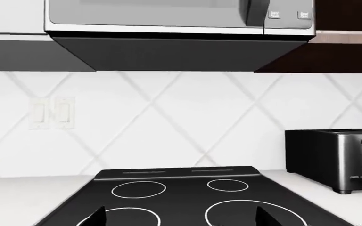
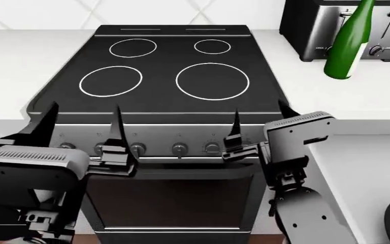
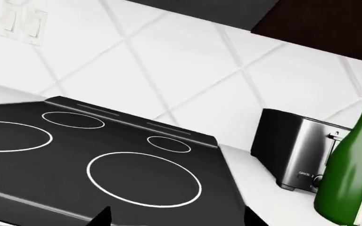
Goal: Close the right drawer.
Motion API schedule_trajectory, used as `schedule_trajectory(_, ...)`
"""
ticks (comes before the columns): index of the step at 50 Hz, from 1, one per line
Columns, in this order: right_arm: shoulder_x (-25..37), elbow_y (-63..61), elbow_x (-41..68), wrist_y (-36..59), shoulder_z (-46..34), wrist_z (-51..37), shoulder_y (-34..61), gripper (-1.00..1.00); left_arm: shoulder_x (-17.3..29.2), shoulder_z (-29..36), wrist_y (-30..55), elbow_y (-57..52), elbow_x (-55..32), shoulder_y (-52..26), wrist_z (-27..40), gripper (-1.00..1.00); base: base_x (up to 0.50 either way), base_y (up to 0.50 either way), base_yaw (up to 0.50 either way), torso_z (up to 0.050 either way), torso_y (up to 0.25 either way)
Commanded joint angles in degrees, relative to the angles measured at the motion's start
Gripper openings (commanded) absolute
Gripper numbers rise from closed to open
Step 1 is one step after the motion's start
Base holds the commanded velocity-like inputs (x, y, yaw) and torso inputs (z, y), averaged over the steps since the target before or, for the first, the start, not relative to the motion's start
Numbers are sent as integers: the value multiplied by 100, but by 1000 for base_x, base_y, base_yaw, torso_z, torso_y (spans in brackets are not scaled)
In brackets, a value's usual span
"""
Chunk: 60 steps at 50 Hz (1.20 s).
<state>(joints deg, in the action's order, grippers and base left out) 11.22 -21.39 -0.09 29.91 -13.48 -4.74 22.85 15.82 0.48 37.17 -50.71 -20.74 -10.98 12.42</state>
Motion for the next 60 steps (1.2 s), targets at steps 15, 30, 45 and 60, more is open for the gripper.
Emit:
schedule_trajectory(15,102,-1364,-190,1720,-276,-47,575,100,1096,-458,912,-918,-2776,-1024,1827,100,0,0,0,0,0)
schedule_trajectory(30,126,-2166,-355,2896,-460,-86,1045,100,2123,-401,453,-863,-4740,-1802,3331,100,0,0,0,0,0)
schedule_trajectory(45,253,-2503,-462,3682,-629,-33,1634,100,2436,-265,555,-725,-5435,-2628,3831,100,0,0,0,0,0)
schedule_trajectory(60,382,-2627,-538,4510,-1176,107,2428,100,2646,-181,568,-785,-5962,-3276,4228,100,0,0,0,0,0)
